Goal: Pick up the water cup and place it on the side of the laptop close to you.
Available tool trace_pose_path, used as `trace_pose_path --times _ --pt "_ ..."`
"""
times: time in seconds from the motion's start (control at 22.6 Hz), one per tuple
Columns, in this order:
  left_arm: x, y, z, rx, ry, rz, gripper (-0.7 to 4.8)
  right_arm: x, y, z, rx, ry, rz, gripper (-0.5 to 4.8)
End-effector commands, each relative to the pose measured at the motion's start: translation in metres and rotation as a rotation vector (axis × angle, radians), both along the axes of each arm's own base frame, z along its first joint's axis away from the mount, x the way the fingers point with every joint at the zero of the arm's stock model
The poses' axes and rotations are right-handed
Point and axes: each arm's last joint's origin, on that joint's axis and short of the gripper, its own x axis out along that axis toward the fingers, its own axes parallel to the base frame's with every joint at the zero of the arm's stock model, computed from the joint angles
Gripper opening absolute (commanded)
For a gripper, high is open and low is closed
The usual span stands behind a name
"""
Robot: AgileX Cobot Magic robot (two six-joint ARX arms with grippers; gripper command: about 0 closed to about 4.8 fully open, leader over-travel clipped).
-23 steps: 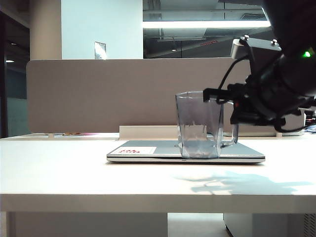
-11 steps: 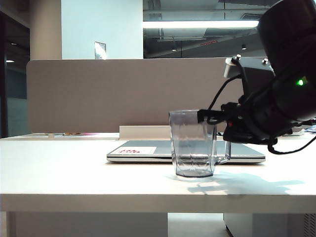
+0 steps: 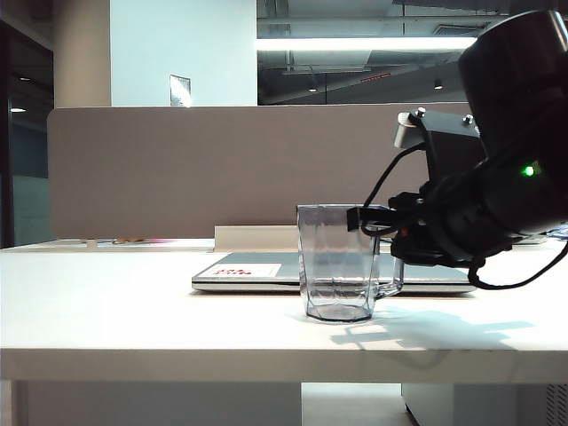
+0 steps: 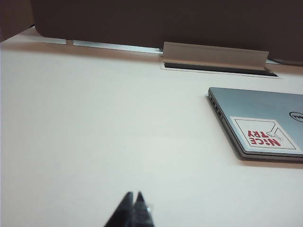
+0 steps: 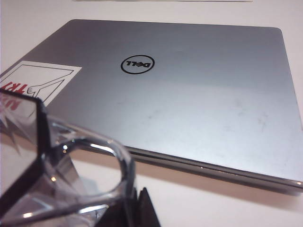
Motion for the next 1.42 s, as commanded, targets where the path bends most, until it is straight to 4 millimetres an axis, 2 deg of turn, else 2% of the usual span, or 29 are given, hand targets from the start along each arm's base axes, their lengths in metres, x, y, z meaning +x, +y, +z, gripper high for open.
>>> trace_pose_path --times 0.04,0.13,0.27,0.84,0.93,1.15,1.42 --pt "0.000 0.000 0.002 -0.003 -0.015 -0.002 -0.03 0.001 -0.001 -0.005 -0.017 0.020 -0.004 0.01" --pt "0.000 0.000 0.002 -0.003 -0.015 -0.002 -0.03 0.001 -0.001 -0.004 -0.013 0.014 -0.004 0.05" --pt "0.000 0.000 0.002 -0.003 -0.015 -0.002 -0.03 0.001 -0.001 -0.004 -0.011 0.011 -0.005 0.62" --pt "0.000 0.000 0.002 -0.003 -0.015 -0.002 -0.03 0.002 0.000 -0.002 -0.015 -0.011 0.003 0.68" --pt "0.000 0.000 0.002 -0.003 -0.015 -0.002 -0.03 0.001 0.000 0.001 -0.020 -0.025 0.008 0.96" --pt "0.000 0.000 0.002 -0.003 -0.015 -0.002 -0.03 0.000 0.000 0.009 -0.019 -0.050 0.012 0.97" --pt "0.000 -0.001 0.002 -0.004 -0.015 -0.017 -0.03 -0.005 0.005 0.007 -0.032 -0.045 0.035 1.00"
